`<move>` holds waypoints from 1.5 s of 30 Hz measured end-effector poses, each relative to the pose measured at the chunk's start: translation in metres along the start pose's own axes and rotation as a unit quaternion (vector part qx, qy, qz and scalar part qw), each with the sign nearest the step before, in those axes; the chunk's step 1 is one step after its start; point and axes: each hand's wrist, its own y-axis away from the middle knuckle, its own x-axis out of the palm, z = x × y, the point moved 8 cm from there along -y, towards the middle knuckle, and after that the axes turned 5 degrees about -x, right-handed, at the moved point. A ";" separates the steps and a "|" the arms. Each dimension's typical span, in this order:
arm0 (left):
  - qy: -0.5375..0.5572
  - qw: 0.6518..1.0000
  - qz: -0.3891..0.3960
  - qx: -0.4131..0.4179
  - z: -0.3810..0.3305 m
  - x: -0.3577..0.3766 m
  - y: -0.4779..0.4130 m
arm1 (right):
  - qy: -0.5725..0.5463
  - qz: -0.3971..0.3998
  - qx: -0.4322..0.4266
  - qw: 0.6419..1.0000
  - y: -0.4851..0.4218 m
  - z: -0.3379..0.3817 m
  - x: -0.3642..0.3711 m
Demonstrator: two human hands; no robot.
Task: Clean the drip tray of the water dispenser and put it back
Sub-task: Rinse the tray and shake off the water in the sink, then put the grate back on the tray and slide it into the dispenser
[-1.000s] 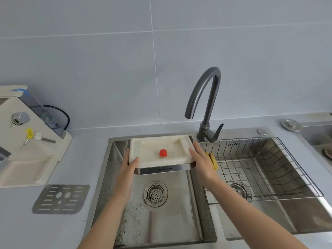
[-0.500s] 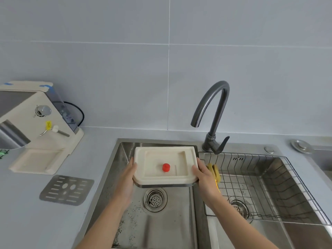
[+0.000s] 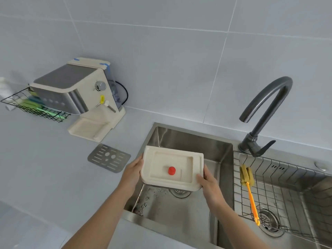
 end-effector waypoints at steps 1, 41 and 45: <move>-0.004 1.000 -0.002 -0.002 0.001 -0.010 -0.003 | 0.004 -0.001 0.003 1.000 -0.001 0.000 0.009; -0.432 0.899 0.069 0.025 0.015 -0.298 -0.103 | 0.179 -0.051 0.192 0.963 0.007 -0.075 0.326; -0.432 0.899 0.065 0.024 0.012 -0.301 -0.105 | 0.193 -0.038 0.204 0.959 0.002 -0.070 0.323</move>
